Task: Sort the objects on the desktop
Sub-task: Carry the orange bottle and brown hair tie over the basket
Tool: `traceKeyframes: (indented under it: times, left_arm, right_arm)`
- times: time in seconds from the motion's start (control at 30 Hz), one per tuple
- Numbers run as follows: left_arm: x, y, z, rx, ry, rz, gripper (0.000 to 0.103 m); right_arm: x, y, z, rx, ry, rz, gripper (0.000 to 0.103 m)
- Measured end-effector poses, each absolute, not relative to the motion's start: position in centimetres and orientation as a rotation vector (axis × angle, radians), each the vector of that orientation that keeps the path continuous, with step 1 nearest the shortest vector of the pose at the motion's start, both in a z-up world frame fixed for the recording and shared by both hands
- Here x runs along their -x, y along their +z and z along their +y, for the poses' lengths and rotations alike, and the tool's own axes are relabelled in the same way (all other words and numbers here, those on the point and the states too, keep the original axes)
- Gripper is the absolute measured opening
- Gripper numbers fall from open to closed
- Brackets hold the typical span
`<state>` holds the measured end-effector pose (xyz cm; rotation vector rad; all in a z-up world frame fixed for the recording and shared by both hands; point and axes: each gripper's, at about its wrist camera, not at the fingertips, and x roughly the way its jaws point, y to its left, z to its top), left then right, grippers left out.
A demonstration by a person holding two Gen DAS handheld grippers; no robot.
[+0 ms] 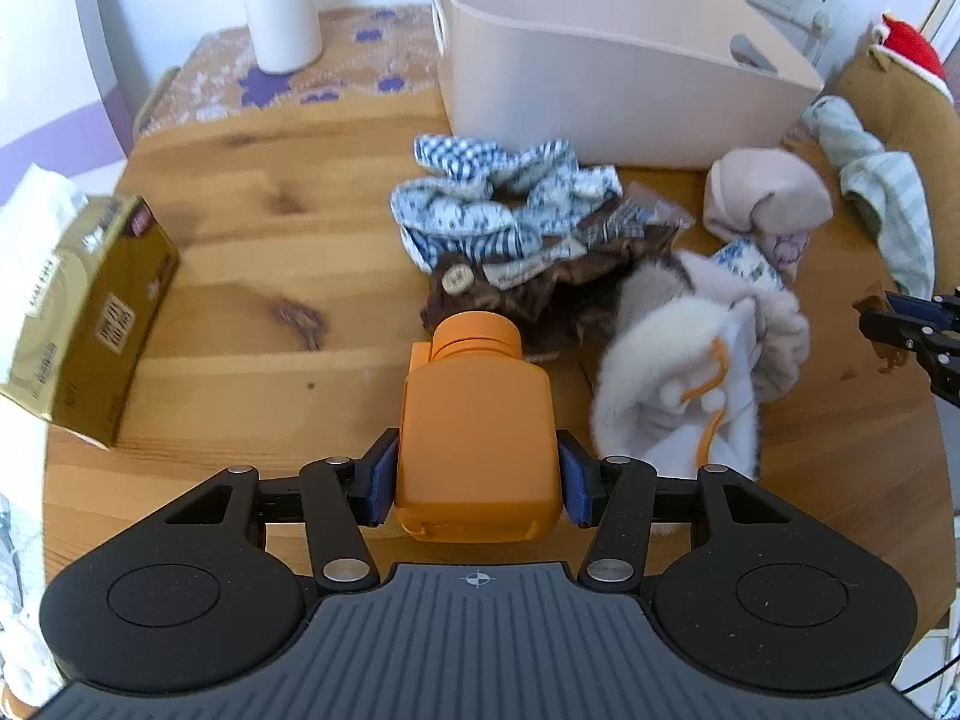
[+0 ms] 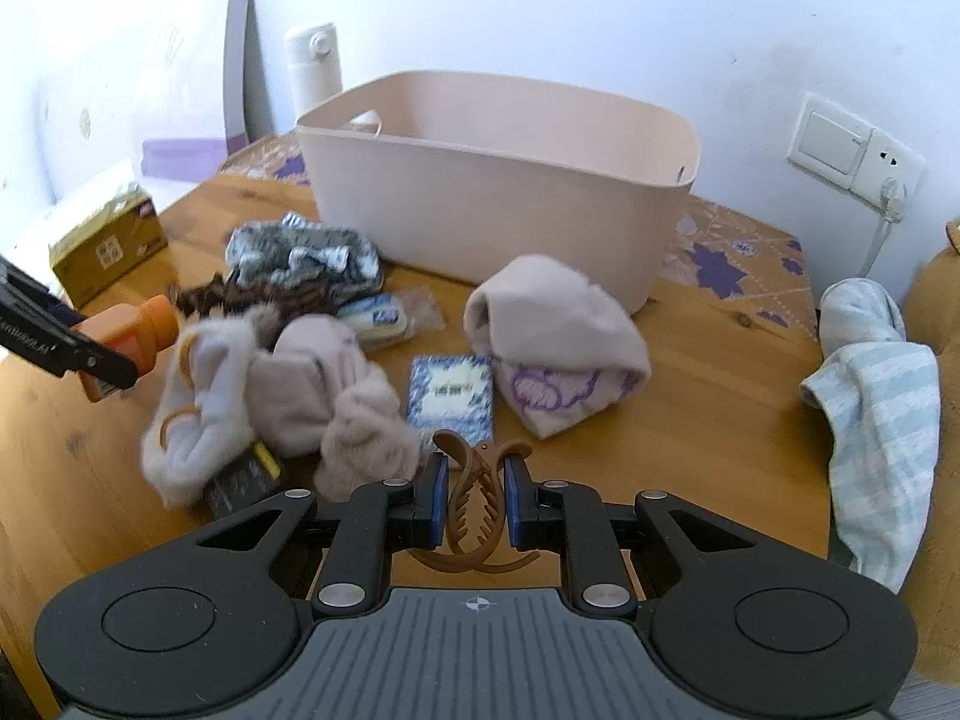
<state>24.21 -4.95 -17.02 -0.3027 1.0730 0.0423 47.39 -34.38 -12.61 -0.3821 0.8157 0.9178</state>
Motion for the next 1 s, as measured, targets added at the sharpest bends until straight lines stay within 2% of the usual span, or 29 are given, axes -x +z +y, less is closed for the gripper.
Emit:
traceKeyframes:
  times: [0.37,0.8,1.0]
  left_arm:
    - [-25.6,-12.6,-1.3,0.354,0.156,0.952,0.053]
    - [-33.4,-7.2,1.2,0.307,0.175,0.770,0.053]
    - [-36.9,-6.3,1.5,0.309,0.200,0.718,0.053]
  right_arm:
    - [-50.8,-10.3,-34.5,0.334,0.867,0.750,0.020]
    - [-56.6,-6.4,-33.3,0.278,0.801,0.645,0.020]
    - [-58.7,-5.5,-32.1,0.241,0.774,0.606,0.020]
